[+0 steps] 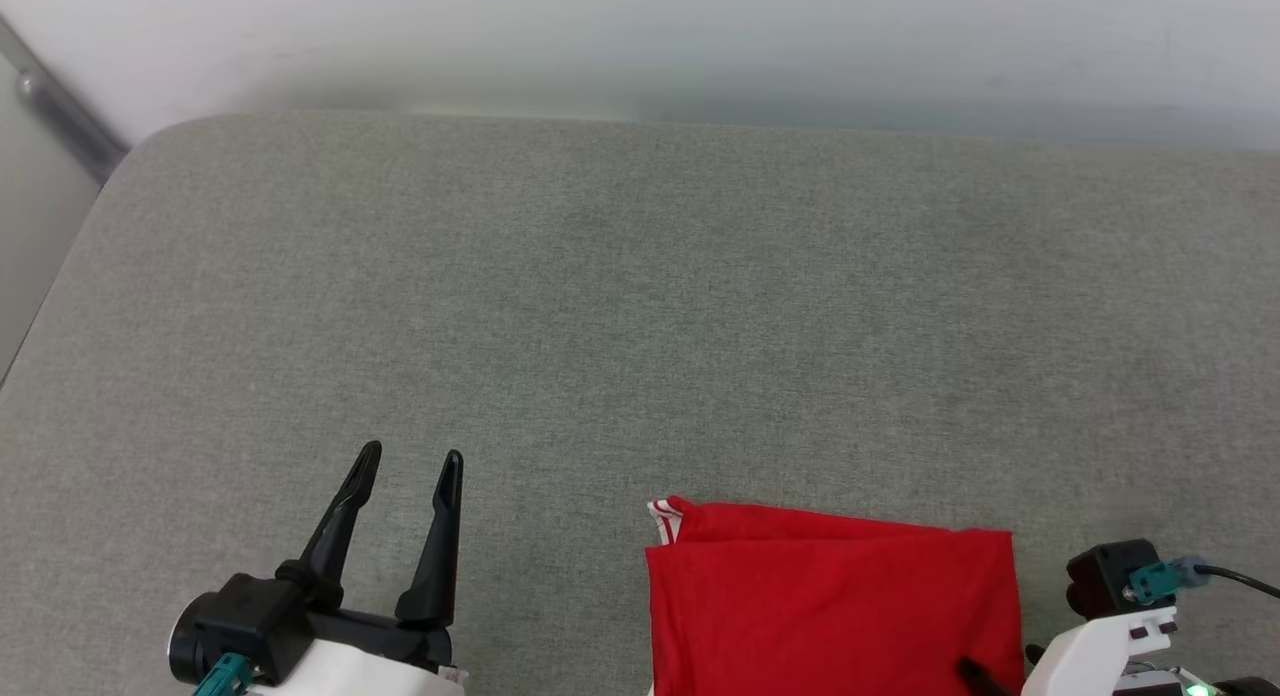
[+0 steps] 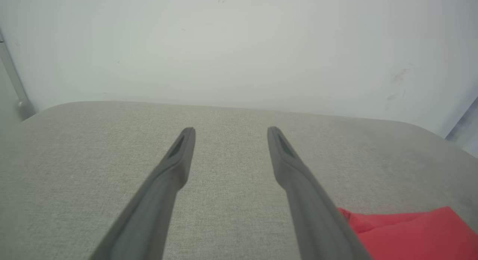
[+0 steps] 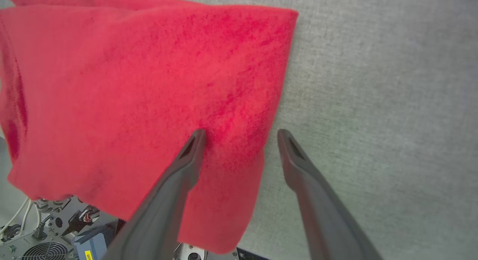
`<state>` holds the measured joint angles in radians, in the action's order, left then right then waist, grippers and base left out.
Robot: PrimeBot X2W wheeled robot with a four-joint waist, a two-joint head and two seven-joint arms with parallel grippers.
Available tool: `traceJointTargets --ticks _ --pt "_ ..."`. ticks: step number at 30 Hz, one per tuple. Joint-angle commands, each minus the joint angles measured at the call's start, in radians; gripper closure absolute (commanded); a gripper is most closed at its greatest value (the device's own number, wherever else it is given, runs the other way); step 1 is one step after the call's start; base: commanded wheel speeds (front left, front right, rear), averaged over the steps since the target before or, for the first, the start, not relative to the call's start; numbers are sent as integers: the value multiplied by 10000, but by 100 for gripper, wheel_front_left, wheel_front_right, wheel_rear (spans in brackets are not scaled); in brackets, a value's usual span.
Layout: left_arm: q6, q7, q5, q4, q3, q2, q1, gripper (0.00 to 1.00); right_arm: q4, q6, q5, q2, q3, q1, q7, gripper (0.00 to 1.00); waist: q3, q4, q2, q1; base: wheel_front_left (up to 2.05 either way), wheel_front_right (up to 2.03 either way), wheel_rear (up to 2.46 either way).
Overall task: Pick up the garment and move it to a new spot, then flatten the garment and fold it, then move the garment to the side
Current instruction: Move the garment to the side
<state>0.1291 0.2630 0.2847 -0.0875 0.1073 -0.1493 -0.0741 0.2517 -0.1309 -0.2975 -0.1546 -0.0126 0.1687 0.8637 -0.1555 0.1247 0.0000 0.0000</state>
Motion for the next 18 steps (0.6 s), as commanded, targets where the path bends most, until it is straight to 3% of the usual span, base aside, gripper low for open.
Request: traceJointTargets --ticks 1,12,13,14,15,18 --pt "17 21 10 36 13 9 139 0 -192 4 80 137 49 -52 82 0 -188 194 0 0 0 0 0" --pt "17 21 46 135 229 9 448 0 -1775 -12 555 91 -766 -474 -41 0 -590 616 0 0 0 0 0" --pt "17 21 50 150 234 12 463 0 -1897 -12 594 37 -890 -503 -85 54 -598 629 0 0 0 0 0" --pt "17 23 50 165 241 14 483 0 -2018 -12 633 -37 -1011 -526 -126 87 -596 638 0 0 0 0 0" --pt "17 21 46 180 255 21 492 0 -2118 -12 689 -111 -1109 -550 -200 100 -582 642 0 0 0 0 0" --pt "17 21 195 204 335 74 441 0 -2259 -7 694 -401 -1301 -677 -352 100 -461 570 0 0 0 0 0"
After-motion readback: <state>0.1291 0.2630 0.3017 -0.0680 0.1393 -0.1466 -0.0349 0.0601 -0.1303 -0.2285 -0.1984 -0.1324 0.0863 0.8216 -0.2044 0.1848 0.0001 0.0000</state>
